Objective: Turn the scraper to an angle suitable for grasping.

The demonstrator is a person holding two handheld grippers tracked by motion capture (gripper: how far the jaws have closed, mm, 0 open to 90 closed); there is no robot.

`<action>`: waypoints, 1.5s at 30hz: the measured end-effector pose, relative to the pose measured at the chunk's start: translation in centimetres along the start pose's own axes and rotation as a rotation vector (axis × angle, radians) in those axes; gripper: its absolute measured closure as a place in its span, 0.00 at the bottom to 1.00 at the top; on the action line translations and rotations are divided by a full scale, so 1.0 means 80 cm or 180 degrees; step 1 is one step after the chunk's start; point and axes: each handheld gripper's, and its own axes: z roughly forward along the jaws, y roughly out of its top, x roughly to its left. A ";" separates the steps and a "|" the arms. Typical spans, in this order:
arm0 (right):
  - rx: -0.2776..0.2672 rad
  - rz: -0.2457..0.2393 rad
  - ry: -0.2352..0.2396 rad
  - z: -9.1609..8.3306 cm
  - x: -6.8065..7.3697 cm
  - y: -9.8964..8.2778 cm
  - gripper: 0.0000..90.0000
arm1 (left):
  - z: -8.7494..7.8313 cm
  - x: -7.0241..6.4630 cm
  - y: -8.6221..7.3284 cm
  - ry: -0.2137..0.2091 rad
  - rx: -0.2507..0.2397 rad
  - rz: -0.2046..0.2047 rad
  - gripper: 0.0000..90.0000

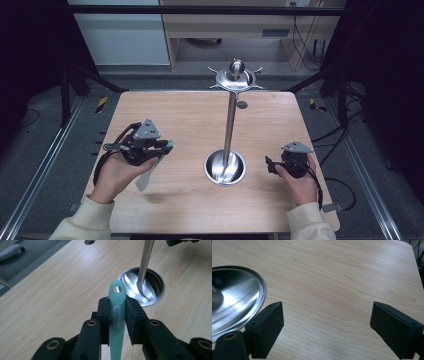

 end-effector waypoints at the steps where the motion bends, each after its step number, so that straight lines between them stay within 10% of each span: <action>1: -0.0004 -0.0003 0.0003 0.000 0.000 0.000 0.12 | -0.001 -0.001 0.002 0.0000 -0.0033 0.0003 0.83; 20: -0.0013 -0.0001 0.0015 0.001 0.002 0.000 0.11 | -0.025 -0.004 0.036 -0.0054 -0.0544 -0.0075 0.83; 45: -0.0005 -0.0013 0.0019 0.002 0.002 0.000 0.10 | -0.048 -0.006 0.074 -0.0089 -0.0785 -0.0001 0.83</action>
